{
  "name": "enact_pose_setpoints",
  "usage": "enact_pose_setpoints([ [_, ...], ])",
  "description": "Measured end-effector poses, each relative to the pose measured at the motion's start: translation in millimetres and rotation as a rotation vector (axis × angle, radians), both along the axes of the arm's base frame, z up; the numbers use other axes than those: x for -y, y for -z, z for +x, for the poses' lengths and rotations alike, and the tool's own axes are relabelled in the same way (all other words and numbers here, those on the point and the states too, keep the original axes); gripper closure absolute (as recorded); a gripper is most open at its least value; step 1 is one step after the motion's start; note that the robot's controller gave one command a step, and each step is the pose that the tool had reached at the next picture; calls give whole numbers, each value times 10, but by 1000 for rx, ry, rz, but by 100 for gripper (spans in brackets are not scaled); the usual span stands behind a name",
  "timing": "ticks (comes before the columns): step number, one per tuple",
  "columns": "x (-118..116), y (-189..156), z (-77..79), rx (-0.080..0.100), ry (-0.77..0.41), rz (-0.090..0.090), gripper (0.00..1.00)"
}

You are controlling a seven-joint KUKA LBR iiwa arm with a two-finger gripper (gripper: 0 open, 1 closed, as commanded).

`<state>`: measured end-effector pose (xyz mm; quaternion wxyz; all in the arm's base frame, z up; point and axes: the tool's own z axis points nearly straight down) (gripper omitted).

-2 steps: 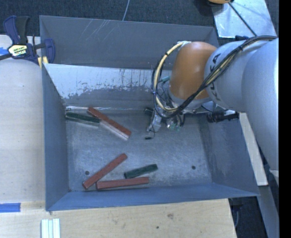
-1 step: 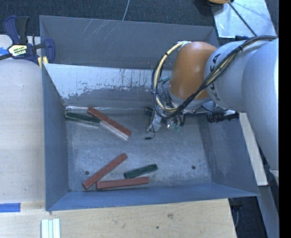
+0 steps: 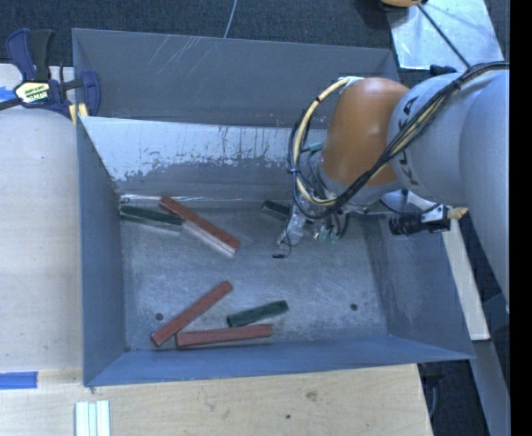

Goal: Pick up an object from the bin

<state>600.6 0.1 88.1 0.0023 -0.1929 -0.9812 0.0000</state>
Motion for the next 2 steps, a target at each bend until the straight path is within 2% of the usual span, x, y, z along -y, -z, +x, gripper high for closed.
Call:
enact_pose_setpoints([
  [1, 485, -323, -99, 9, 19, -2, 100],
  [2, 100, -826, -360, 8, -130, -1, 100],
])
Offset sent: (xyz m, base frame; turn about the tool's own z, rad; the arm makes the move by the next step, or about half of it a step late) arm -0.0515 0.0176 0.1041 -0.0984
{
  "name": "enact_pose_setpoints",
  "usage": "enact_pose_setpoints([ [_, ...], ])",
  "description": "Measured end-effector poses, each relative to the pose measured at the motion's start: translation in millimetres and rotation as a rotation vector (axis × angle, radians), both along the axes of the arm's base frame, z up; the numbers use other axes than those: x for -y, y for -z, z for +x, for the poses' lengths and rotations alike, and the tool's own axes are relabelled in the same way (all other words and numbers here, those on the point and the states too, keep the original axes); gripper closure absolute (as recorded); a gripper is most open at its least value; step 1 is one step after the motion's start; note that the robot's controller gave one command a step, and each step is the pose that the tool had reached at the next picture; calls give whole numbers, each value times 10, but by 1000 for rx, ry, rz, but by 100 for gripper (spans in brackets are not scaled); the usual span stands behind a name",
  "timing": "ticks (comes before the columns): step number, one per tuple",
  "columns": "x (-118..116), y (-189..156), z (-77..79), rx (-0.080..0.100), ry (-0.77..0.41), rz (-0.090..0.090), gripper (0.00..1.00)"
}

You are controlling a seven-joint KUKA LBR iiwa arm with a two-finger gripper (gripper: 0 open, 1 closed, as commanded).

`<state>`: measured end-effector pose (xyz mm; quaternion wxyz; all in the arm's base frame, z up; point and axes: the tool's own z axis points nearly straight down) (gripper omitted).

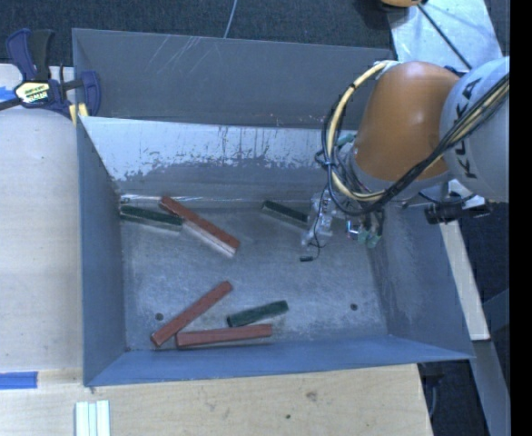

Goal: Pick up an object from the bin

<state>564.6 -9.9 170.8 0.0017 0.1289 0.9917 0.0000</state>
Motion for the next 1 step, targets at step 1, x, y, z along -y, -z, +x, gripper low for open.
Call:
enact_pose_setpoints([
  [1, -304, 327, 172, -1, -109, 0, 100],
])
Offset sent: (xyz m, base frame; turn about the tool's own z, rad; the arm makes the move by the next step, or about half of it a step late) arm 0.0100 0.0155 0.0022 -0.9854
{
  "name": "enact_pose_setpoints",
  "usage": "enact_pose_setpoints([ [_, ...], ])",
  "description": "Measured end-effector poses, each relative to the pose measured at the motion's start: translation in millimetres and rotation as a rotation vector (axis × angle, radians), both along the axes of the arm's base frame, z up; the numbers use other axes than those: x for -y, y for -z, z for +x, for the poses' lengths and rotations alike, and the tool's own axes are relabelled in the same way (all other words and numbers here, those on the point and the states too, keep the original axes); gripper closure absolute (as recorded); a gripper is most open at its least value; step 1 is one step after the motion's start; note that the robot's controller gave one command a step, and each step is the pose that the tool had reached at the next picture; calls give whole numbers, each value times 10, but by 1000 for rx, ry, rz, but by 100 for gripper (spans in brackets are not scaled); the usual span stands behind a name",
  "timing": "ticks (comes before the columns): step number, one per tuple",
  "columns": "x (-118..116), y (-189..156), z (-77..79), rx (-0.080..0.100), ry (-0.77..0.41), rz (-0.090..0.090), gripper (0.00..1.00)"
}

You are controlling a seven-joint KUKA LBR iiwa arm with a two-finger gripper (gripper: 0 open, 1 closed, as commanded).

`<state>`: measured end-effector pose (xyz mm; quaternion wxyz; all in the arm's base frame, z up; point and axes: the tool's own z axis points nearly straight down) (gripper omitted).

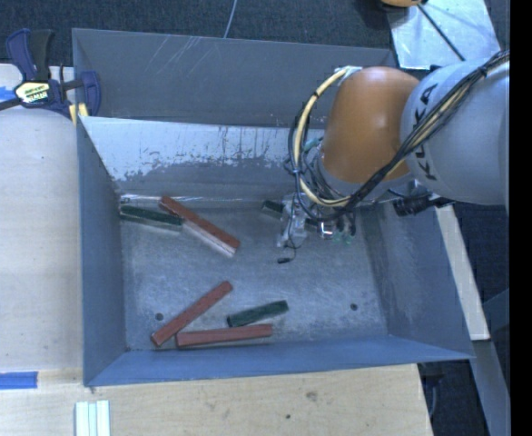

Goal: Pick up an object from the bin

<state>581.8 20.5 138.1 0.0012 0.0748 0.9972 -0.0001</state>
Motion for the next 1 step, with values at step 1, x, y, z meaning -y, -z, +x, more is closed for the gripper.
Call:
enact_pose_setpoints([
  [1, 8, -59, -17, 0, -361, 0, 100],
])
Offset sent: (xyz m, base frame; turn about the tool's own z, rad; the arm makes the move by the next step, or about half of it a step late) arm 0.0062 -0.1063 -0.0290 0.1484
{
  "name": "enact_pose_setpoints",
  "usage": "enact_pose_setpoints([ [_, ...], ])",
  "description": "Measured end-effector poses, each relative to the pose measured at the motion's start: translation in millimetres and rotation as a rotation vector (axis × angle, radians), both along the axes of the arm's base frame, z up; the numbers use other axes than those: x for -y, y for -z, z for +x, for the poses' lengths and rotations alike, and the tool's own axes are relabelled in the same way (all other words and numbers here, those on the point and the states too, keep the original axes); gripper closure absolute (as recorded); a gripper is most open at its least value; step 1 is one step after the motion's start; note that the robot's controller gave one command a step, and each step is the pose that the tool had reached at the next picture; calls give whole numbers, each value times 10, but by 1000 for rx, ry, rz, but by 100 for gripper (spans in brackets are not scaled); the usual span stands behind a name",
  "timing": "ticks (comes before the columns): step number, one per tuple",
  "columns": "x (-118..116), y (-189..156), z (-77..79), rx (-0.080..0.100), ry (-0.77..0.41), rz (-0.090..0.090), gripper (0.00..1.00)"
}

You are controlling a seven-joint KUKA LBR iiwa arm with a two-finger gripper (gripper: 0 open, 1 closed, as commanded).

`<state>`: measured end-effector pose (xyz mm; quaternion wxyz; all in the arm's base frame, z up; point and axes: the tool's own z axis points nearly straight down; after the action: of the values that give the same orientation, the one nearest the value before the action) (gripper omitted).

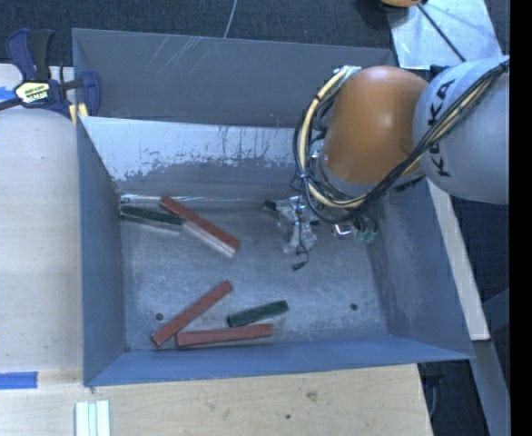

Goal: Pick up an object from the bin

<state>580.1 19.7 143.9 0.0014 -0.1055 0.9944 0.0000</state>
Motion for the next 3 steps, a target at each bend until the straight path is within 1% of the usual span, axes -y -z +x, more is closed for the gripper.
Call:
enact_pose_setpoints([
  [1, 739, 225, 60, -1, 289, 1, 0],
  [2, 1054, 339, 87, 2, 511, 1, 0],
  [3, 528, 596, 267, 5, 460, -1, 0],
])
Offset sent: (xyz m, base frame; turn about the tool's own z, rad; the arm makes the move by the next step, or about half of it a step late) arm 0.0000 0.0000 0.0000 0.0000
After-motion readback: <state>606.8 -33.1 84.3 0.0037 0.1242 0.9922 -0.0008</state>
